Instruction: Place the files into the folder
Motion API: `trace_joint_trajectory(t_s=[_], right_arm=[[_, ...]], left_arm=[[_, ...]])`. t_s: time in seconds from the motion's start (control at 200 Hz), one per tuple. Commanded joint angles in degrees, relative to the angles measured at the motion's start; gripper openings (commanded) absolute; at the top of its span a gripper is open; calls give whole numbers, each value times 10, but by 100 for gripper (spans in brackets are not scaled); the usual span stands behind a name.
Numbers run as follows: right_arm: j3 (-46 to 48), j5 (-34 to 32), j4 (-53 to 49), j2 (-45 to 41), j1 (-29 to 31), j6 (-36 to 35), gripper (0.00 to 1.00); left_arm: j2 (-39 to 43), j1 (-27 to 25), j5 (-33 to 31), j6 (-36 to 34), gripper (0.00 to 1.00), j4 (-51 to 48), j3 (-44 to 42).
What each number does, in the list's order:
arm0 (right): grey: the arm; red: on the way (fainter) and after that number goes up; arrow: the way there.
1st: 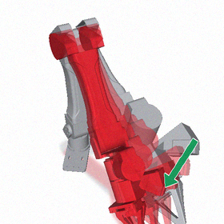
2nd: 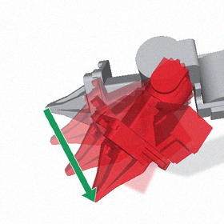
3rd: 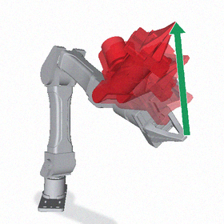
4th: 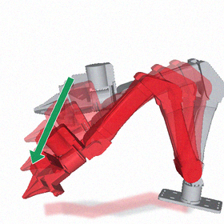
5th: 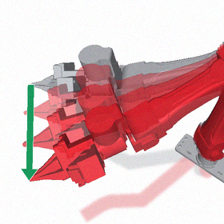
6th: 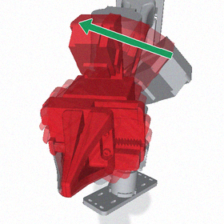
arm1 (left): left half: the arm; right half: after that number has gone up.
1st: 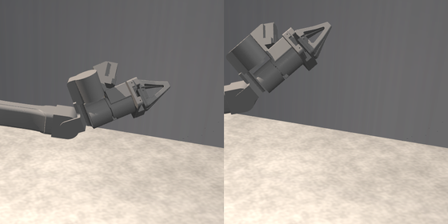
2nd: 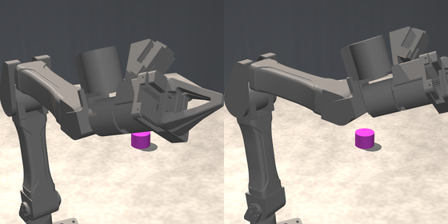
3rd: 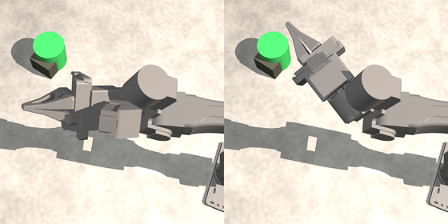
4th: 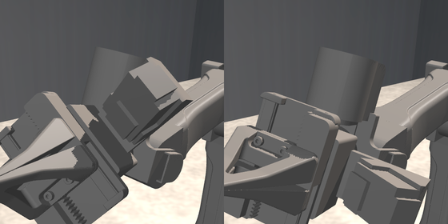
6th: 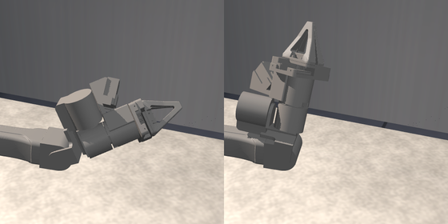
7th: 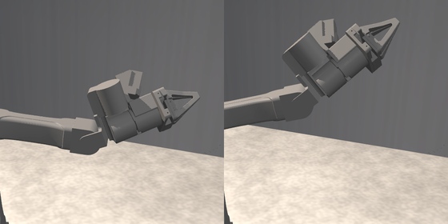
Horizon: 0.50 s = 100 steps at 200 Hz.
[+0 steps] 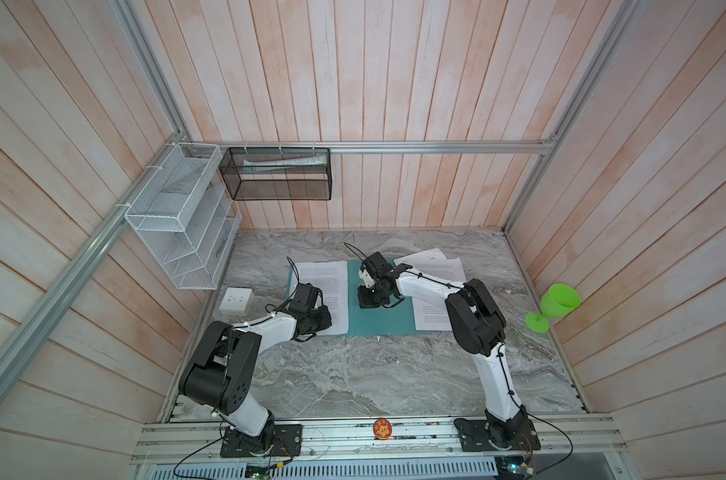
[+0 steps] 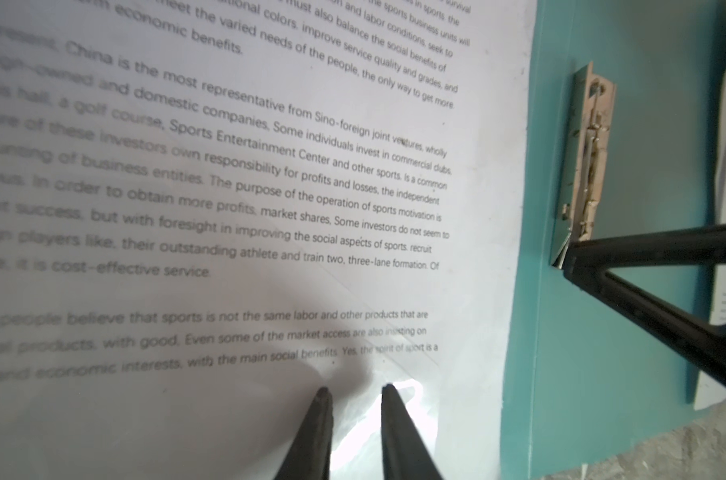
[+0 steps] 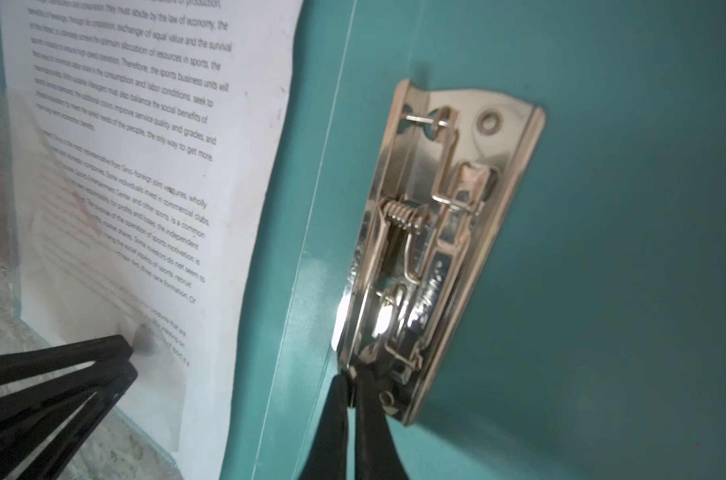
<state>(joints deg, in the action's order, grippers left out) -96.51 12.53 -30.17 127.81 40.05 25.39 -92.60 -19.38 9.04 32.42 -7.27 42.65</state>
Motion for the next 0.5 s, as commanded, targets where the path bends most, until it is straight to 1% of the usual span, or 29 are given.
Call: trace_joint_trajectory(t_s=[0.0,0.095,0.175,0.22,0.265,0.35,0.415,0.495], right_arm=[[2,-105,-108,56,-4,-35,0],[-15,-135,-126,59,-2,-47,0],[-29,-138,-137,54,-7,-55,0],[-19,-106,-110,36,-11,-65,0],[-5,-73,-84,17,-17,-58,0],[-13,-7,-61,4,-26,-58,0],[-9,61,-31,-4,-35,-47,0],[4,120,4,-14,-49,-20,0]], left_arm=[[-33,9,-9,2,24,-67,-17],[-32,12,-8,3,24,-65,-19],[-34,16,-1,4,24,-63,-20],[-34,17,2,4,24,-61,-21],[-36,17,2,4,24,-60,-20],[-39,18,5,4,24,-55,-22],[-38,18,7,4,24,-51,-25],[-37,18,7,4,24,-51,-25]])
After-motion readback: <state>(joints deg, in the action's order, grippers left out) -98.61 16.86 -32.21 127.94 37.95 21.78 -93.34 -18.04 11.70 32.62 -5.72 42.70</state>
